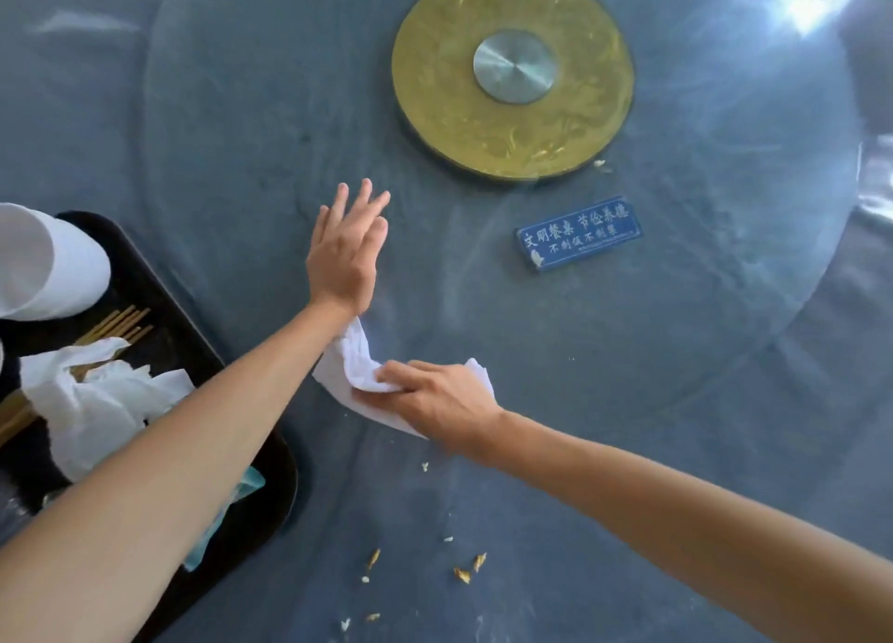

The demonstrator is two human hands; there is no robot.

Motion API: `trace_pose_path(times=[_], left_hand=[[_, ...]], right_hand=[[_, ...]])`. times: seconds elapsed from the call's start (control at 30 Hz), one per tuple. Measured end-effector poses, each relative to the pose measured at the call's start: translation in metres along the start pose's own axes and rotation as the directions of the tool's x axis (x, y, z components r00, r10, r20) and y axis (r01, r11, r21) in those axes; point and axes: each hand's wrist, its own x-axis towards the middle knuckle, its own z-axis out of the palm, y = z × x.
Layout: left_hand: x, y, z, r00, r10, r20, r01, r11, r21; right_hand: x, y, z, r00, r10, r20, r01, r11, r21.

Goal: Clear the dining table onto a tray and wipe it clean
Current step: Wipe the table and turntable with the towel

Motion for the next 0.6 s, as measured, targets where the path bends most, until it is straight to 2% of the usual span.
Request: trace_pose_path(times=[0.07,0.17,0.23,0.3,0.4,0.47,0.53,0.6], left_hand=[[-0.001,0.001,0.002,0.999,0.035,0.021,-0.038,0.985,0.169],[0.004,-0.002,0.002,0.998,0.041,0.046,-0.053,0.951,0.305],[0.007,-0.007,0.001,0.997,0.053,0.061,-0.071,0.936,0.345],[0.012,-0.013,-0.002,0.995,0.074,0.061,-0.091,0.935,0.342],[0.022,-0.022,-0.011,0.993,0.095,0.067,-0.113,0.924,0.365],[0.033,-0.026,-0.017,0.99,0.1,0.101,-0.135,0.883,0.45],[0.042,-0.026,-0.02,0.99,0.062,0.127,-0.117,0.864,0.49],[0.044,-0.023,-0.016,0.993,0.037,0.116,-0.09,0.868,0.489]], right_hand=[[-0.01,-0.001,-0.013,1.0,-0.002,-0.008,0.002,1.0,-0.028],[-0.024,0.021,-0.032,0.982,-0.1,-0.158,0.108,0.993,0.042],[-0.037,0.042,-0.051,0.957,-0.147,-0.249,0.172,0.982,0.082],[-0.043,0.072,-0.071,0.935,-0.133,-0.33,0.181,0.976,0.12],[-0.032,0.138,-0.1,0.904,0.111,-0.412,-0.015,0.973,0.228],[-0.011,0.187,-0.114,0.806,0.303,-0.509,-0.185,0.945,0.268],[0.015,0.225,-0.123,0.692,0.471,-0.548,-0.332,0.881,0.338],[0.042,0.245,-0.119,0.633,0.547,-0.548,-0.402,0.837,0.371]])
